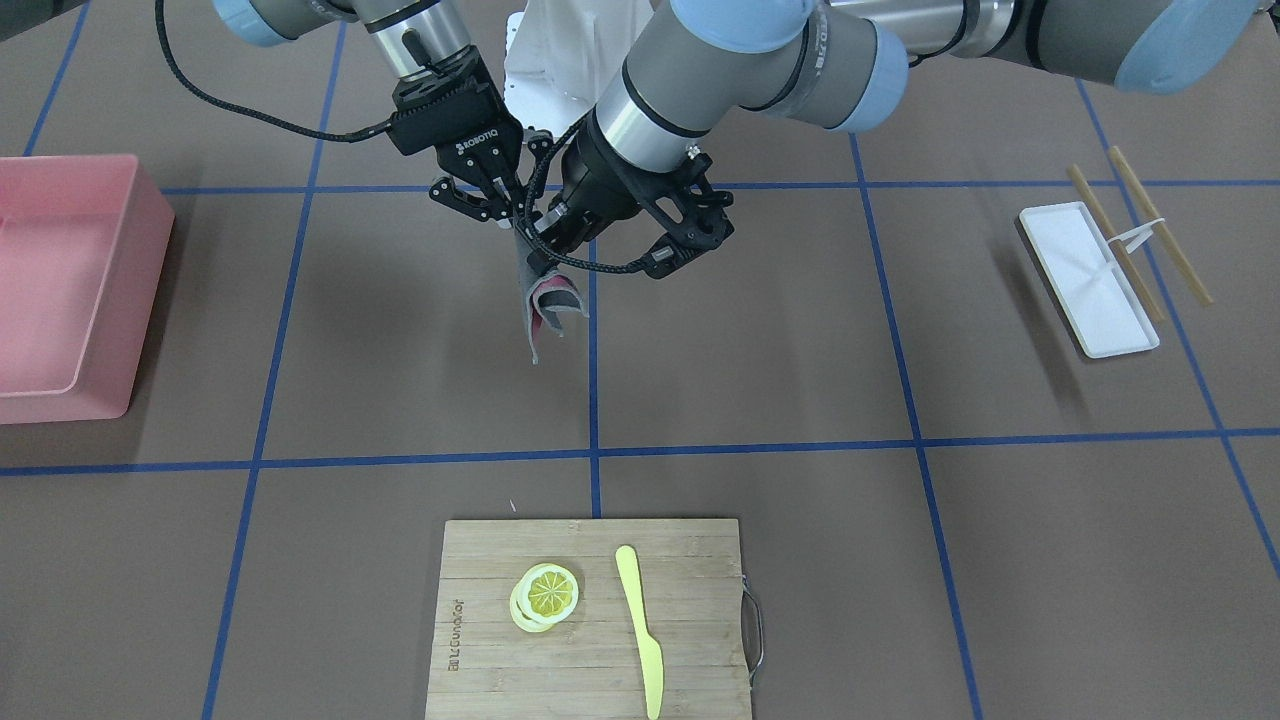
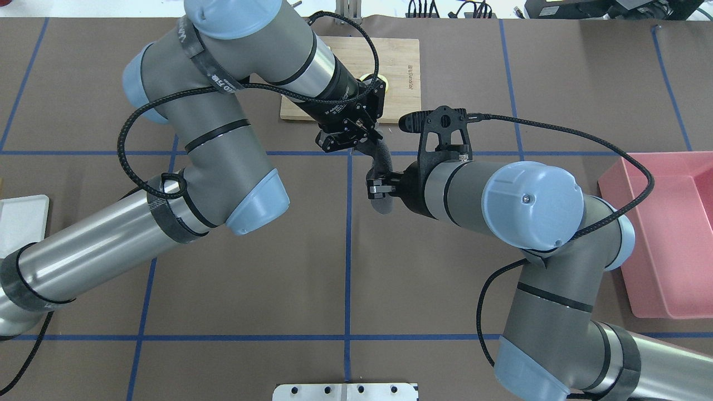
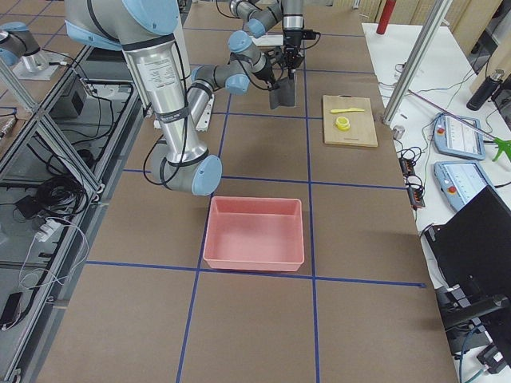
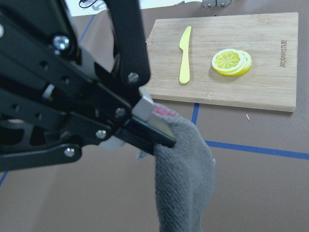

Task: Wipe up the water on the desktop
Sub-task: 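Close the right gripper on the lower part of the grey cloth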

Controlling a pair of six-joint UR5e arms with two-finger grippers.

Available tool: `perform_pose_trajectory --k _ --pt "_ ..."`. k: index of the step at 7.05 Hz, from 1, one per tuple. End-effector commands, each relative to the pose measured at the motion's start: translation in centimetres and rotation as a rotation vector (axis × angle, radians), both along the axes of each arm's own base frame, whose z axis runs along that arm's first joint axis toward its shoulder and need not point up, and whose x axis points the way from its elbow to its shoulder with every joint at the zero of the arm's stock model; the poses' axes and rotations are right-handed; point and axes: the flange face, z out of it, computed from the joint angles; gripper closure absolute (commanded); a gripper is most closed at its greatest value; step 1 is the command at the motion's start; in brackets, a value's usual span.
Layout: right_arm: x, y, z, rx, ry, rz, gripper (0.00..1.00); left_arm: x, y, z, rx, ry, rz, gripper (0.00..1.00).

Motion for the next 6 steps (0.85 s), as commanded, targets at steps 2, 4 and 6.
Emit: perform_pose_trajectory --k 2,4,6 --pt "0.7 0.3 -0.4 0.004 -0.012 -0.001 1.0 0.0 0.0 0.0 0.002 0.009 -0.001 0.55" --pt "1.8 0.7 -0.7 0.011 -0.027 -0.003 1.0 0.0 0.0 0.1 0.005 0.006 -0.002 0.02" --pt "4.0 1.8 1.8 -0.031 -0.013 0.001 1.0 -0.8 -0.4 0.2 0.01 0.006 -0.013 0.02"
